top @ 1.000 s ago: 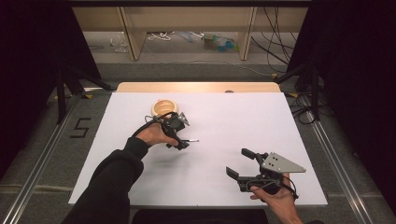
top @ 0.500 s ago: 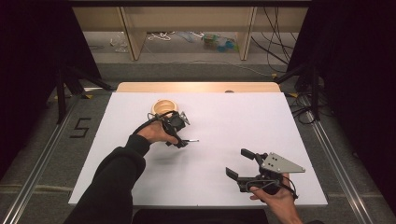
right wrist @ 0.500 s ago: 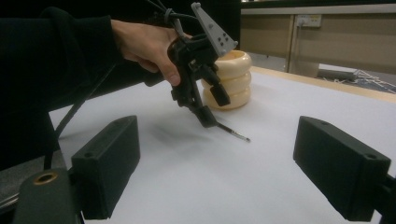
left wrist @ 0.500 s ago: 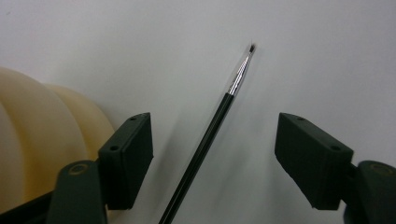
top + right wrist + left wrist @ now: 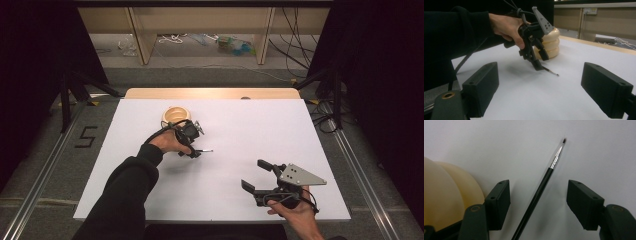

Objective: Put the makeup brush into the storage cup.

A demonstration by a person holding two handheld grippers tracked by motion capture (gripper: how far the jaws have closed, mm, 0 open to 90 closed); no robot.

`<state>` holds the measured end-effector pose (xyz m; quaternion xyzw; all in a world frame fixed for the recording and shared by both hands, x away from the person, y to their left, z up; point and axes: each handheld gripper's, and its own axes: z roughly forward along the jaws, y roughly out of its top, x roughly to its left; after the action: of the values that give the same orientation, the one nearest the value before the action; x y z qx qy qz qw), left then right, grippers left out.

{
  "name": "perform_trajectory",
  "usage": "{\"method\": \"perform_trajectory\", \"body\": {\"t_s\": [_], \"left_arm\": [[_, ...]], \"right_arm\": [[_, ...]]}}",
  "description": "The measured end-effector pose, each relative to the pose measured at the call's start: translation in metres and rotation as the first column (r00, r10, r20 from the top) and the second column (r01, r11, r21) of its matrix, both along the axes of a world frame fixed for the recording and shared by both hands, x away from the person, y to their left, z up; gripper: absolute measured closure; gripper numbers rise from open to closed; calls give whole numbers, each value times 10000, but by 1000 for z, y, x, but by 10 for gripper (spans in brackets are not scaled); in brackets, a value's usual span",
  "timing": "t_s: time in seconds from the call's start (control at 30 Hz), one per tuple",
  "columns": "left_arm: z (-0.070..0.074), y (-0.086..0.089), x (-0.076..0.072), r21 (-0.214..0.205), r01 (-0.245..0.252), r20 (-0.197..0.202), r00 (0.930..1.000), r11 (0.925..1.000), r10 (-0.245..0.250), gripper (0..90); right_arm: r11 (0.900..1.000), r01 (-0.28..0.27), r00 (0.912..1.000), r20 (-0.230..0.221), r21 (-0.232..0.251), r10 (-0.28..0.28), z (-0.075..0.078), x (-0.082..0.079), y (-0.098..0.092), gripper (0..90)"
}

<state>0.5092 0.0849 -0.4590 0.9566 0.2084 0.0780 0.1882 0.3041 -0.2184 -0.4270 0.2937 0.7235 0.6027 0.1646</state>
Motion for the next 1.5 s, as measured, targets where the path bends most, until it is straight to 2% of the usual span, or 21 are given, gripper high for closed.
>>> {"method": "perform_trajectory", "body": {"t_s": [0.03, 0.13, 0.17, 0.2, 0.23, 0.37, 0.43, 0.47, 0.7, 0.77, 0.8, 0.9, 1.0, 1.1, 1.17, 1.2, 1.23, 1.33, 1.43, 1.47, 1.5], "left_arm": [[-1, 0, 1, 56, 40, -10, 10000, 10000, -40, 369], [-1, 1, 2, 137, 14, -31, 10000, 9999, -13, 394], [-1, 2, 2, 213, 10, -1, 10000, 9998, -10, 413], [-1, 2, 2, 213, 10, -1, 10000, 9998, -10, 430], [-1, 3, 3, 166, -71, 1, 10000, 9998, 71, 442], [-1, 5, 3, 173, 1, -64, 10000, 9999, 0, 495], [-1, 5, 3, 206, 40, -78, 10000, 9998, -39, 511], [-1, 5, 3, 255, 41, -76, 10000, 9997, -39, 523], [-2, 5, 5, 295, 87, -131, 9999, 9995, -83, 587], [-2, 5, 6, 272, 64, -184, 9998, 9996, -59, 603], [-3, 5, 6, 226, 79, -225, 9997, 9997, -73, 611], [-2, 7, 8, 233, 156, -365, 9992, 9996, -148, 617], [-3, 7, 8, 129, 50, -566, 9984, 9999, -42, 658], [-2, 5, 10, 301, 116, -721, 9974, 9995, -94, 671], [0, 1, 12, 643, 315, -852, 9960, 9974, -260, 687], [0, 1, 12, 643, 315, -852, 9960, 9974, -260, 692], [0, 0, 12, 681, 315, -895, 9957, 9972, -254, 694], [1, -1, 14, 766, 365, -1056, 9940, 9964, -283, 699], [1, -2, 15, 840, 455, -1155, 9927, 9954, -356, 714], [1, -2, 15, 884, 461, -1181, 9924, 9950, -355, 728], [2, -3, 16, 962, 528, -1243, 9914, 9940, -407, 735]], "right_arm": [[9998, 16, 9999, -162, -217, -20, 1, -1, -1, 158], [9997, 15, 10000, -21, -230, -15, 1, 0, -1, 158], [9998, -1, 9999, -162, -206, -2, 1, -1, -1, 158], [9998, 5, 9999, -118, -217, -8, 1, -1, -1, 158], [9997, 47, 9998, 174, -248, -43, 1, 1, -1, 158], [9997, 33, 9998, 183, -239, -28, 0, 1, -1, 158], [9997, 31, 9999, 161, -260, -27, 0, 1, -1, 158], [9997, -15, 9999, -156, -223, 12, 1, -1, -1, 158], [9997, -25, 9999, -151, -227, 21, 1, -1, 0, 158], [10000, -57, 10000, -35, -34, 57, 0, 0, 1, 158], [9997, 8, 9999, -119, -238, -11, 1, 0, 0, 158], [9998, -4, 10000, -80, -203, 2, 0, 0, 0, 158], [9999, -87, 10000, -18, 128, 88, -1, 0, 2, 158], [9999, -85, 10000, -30, 133, 85, -1, 1, 2, 158], [9999, -94, 9999, -39, 86, 94, -1, 0, 2, 158], [9999, -94, 9999, -39, 86, 94, -1, 0, 2, 158], [9998, -23, 10000, -90, -217, 21, 0, -1, 0, 158], [9997, -2, 9999, -137, -231, -1, 1, -1, 0, 158], [9998, -30, 10000, 78, -221, 31, 0, 0, -1, 159], [9998, -80, 9998, -166, -207, 76, 1, -1, 0, 159], [9997, -101, 9998, -157, -209, 98, 1, -1, 0, 159]]}}
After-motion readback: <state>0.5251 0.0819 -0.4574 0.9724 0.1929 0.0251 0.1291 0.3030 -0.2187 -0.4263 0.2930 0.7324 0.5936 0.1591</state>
